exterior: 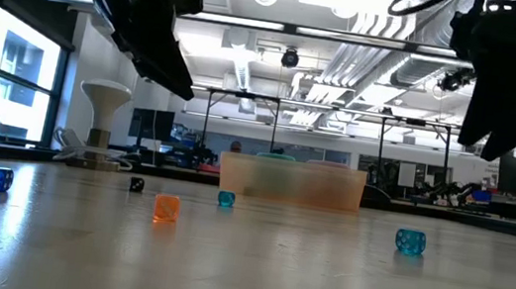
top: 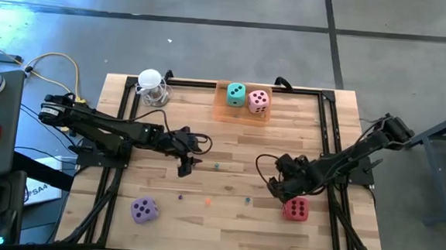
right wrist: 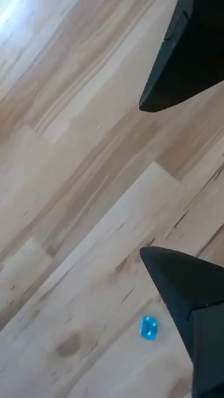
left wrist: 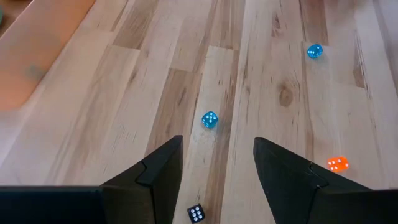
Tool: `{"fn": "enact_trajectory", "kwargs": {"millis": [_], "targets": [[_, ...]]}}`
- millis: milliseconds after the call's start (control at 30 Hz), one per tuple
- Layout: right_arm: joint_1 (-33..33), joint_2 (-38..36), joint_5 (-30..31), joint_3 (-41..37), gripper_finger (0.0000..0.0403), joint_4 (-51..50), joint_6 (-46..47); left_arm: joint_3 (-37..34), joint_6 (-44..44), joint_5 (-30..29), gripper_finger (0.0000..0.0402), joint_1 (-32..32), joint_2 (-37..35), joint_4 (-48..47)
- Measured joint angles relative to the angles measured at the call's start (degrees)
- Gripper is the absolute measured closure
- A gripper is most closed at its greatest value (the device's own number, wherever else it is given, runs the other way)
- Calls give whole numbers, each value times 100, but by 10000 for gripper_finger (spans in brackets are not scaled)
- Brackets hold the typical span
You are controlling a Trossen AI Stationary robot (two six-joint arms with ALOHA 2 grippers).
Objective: Pick & Place Dice
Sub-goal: Put the large red die into the orange bin
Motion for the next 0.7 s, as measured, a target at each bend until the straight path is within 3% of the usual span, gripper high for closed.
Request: {"fn": "enact_trajectory", "kwargs": {"millis": [700], "targets": [[-359, 391, -334, 7, 28, 780, -602, 0, 85, 1, 213, 0, 1, -26]]}}
